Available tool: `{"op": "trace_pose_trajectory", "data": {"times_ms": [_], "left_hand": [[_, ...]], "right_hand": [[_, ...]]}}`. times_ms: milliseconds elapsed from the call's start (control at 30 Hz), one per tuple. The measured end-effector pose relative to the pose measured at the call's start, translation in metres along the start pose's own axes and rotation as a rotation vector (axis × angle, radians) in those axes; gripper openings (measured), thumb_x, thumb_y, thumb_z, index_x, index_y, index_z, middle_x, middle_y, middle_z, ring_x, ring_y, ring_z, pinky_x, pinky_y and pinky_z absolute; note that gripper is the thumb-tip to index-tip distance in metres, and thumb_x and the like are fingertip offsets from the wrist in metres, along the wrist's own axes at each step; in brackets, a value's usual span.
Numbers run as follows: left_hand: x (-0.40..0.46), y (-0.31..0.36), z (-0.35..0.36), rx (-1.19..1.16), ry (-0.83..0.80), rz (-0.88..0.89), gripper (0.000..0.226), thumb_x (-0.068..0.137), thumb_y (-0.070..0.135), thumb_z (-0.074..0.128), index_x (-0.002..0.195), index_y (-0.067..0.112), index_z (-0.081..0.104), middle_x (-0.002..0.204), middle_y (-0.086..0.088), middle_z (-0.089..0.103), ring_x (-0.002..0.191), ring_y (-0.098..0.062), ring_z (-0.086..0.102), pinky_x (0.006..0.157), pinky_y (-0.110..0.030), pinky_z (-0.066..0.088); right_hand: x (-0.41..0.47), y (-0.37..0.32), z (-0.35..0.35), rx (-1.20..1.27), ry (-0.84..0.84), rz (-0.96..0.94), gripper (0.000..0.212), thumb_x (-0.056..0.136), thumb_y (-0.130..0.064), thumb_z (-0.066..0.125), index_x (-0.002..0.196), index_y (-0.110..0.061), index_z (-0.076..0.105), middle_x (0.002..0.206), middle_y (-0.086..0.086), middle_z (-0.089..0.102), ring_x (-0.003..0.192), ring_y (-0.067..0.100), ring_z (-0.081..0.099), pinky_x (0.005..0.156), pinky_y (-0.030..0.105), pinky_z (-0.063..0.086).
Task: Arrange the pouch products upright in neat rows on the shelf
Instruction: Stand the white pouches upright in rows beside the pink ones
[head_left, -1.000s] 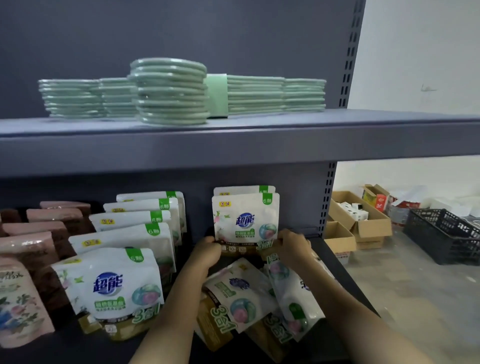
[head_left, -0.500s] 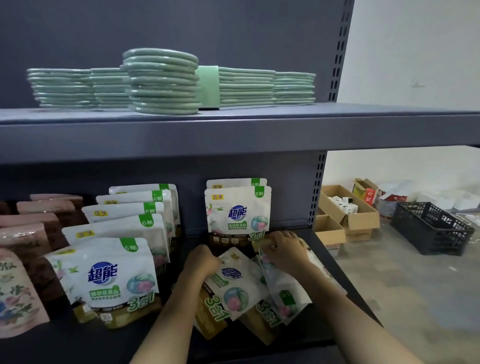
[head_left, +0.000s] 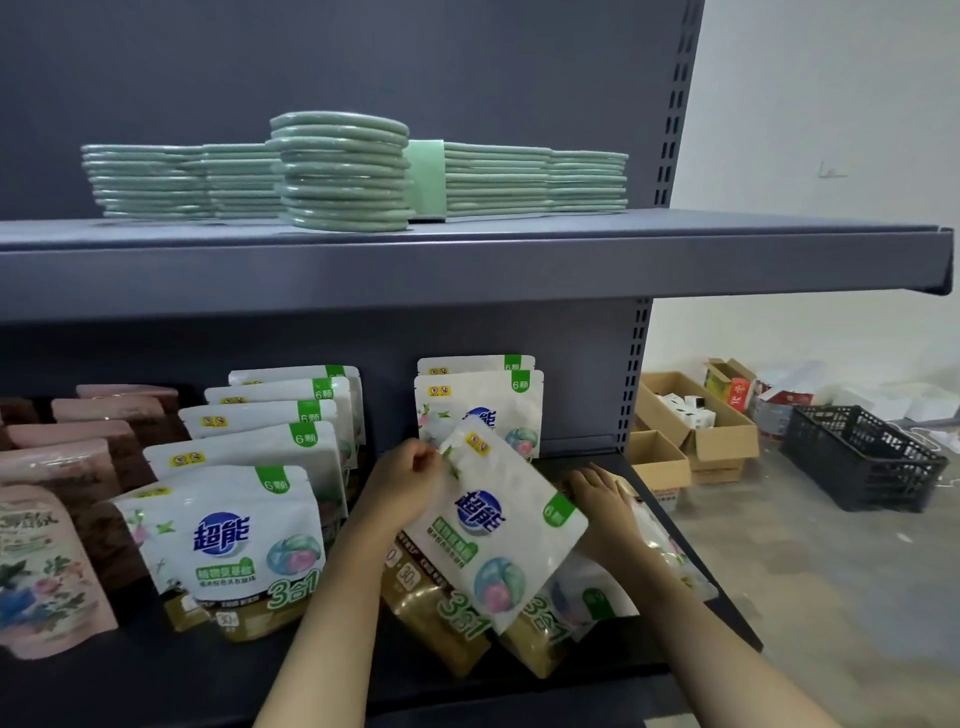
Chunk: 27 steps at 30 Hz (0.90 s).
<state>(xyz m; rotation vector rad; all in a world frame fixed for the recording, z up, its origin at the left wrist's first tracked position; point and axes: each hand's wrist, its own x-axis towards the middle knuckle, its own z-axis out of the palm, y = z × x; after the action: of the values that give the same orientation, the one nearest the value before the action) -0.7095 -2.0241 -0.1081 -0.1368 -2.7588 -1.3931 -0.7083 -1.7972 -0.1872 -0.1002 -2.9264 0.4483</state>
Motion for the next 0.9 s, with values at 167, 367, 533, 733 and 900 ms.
{"op": "trace_pose_trajectory", "data": {"times_ms": [167,367,533,733,900], "left_hand": [[-0.009,0.016,-0.011,-0.224,0.172,0.014,0.025,0.095,0.028,0.043,0.112,0.015,0.057,0.103,0.002,0.055,0.085,-0.011,0.050,0.063,-0.022,0.040],[-0.006,0.028,-0.006,-0.443,0.308,-0.041,0.023,0.094,0.028,0.045,0.106,0.014,0.058,0.102,-0.002,0.057,0.087,-0.016,0.051,0.074,-0.027,0.040],[-0.003,0.032,-0.002,-0.586,0.409,-0.076,0.018,0.093,0.025,0.048,0.100,0.013,0.059,0.106,-0.012,0.064,0.086,-0.028,0.058,0.074,-0.036,0.047],[-0.001,0.030,-0.004,-0.716,0.422,-0.046,0.013,0.092,0.020,0.051,0.097,0.012,0.059,0.097,-0.008,0.061,0.080,-0.021,0.051,0.056,-0.026,0.041],[0.000,0.026,-0.004,-0.723,0.378,-0.039,0.017,0.092,0.022,0.051,0.101,0.010,0.059,0.083,0.005,0.056,0.068,-0.007,0.049,0.047,-0.022,0.041]], "right_hand": [[0.003,0.006,0.015,0.004,0.000,0.004,0.063,0.084,-0.054,0.044,0.141,-0.028,0.039,0.151,-0.005,0.035,0.145,0.021,0.017,0.117,0.039,0.019],[-0.006,-0.014,-0.006,0.351,0.272,-0.119,0.055,0.087,-0.042,0.026,0.126,-0.018,0.057,0.135,0.010,0.056,0.135,0.024,0.038,0.108,0.045,0.037],[-0.027,-0.050,-0.045,1.532,-0.099,-0.048,0.068,0.089,-0.059,0.039,0.131,-0.006,0.048,0.127,0.018,0.060,0.119,0.034,0.056,0.101,0.045,0.044],[-0.030,-0.054,-0.040,1.608,-0.342,-0.145,0.048,0.080,0.000,0.066,0.125,-0.010,0.050,0.118,0.014,0.067,0.109,0.033,0.064,0.092,0.049,0.051],[-0.022,-0.055,-0.037,1.468,-0.193,-0.081,0.033,0.080,0.009,0.063,0.107,-0.009,0.055,0.092,0.006,0.074,0.078,0.018,0.072,0.058,0.025,0.055]]}}
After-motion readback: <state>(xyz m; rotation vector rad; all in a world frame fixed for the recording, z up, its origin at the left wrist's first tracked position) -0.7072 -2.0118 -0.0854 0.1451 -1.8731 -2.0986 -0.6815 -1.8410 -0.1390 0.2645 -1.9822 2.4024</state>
